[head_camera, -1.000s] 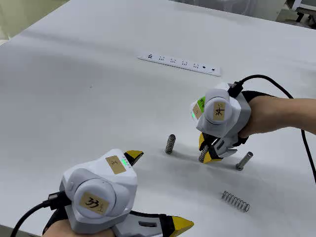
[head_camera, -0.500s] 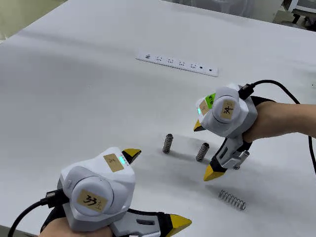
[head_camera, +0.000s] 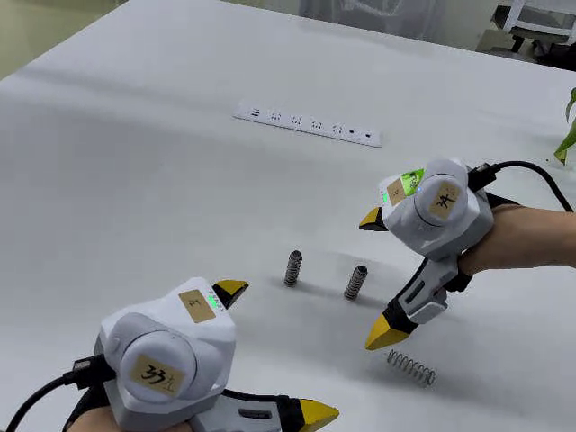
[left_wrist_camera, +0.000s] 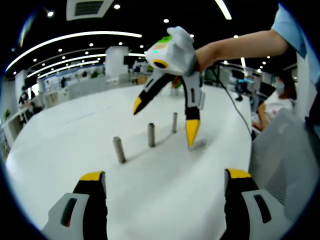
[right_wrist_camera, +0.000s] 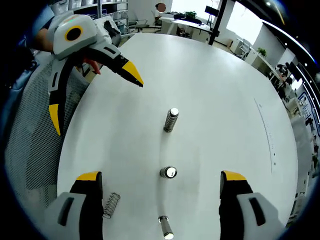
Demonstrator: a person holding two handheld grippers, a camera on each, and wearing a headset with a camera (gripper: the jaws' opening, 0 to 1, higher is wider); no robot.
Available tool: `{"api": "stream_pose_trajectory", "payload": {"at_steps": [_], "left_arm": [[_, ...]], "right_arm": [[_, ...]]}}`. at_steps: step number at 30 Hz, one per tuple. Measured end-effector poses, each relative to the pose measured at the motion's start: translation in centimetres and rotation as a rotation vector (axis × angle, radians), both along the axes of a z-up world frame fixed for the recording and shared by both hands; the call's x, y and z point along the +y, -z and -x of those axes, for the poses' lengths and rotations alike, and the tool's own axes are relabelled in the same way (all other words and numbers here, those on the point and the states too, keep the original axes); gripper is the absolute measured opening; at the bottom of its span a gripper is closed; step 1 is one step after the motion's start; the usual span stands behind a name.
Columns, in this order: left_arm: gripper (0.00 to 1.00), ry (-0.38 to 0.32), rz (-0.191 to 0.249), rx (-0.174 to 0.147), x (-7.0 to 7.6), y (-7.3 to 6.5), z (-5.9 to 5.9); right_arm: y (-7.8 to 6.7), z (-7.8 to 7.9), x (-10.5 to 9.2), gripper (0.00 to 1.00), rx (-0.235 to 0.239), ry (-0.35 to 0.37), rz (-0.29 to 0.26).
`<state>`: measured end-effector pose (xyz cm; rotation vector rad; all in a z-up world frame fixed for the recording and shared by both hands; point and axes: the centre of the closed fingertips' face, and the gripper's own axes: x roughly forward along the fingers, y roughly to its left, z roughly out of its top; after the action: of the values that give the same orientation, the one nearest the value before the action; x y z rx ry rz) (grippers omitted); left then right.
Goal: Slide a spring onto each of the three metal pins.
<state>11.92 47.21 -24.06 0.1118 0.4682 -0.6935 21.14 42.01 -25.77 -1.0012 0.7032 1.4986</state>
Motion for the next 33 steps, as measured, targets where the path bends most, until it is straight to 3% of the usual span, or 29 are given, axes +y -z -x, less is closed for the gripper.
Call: {"api": "stream_pose_trajectory", "payload": {"at_steps": [8, 14, 23, 27, 33], "left_arm": [[1.0, -0.01, -0.003, 0.008, 0.2, 0.2, 0.0], [1.0, 0.019, -0.012, 0.011, -0.5, 0.4, 0.4], [0.99, 0.022, -0.018, 0.004, -0.5, 0.4, 0.5], [0.99, 0.022, -0.035, -0.019, -0.5, 0.2, 0.3], [0.99, 0.026, -0.036, -0.013, -0.6, 0.3, 0.4]], "right_arm": [[-1.2, 0.1, -2.1, 0.99, -0.004, 0.09, -0.067], [-1.6, 0.4, -4.3, 0.99, -0.004, 0.158, -0.11], [-2.3, 1.1, -6.5, 0.99, -0.015, 0.277, -0.215], [-2.4, 1.9, -7.2, 0.99, -0.021, 0.295, -0.248], [-2.2, 3.4, -8.1, 0.99, -0.014, 0.349, -0.302]]}}
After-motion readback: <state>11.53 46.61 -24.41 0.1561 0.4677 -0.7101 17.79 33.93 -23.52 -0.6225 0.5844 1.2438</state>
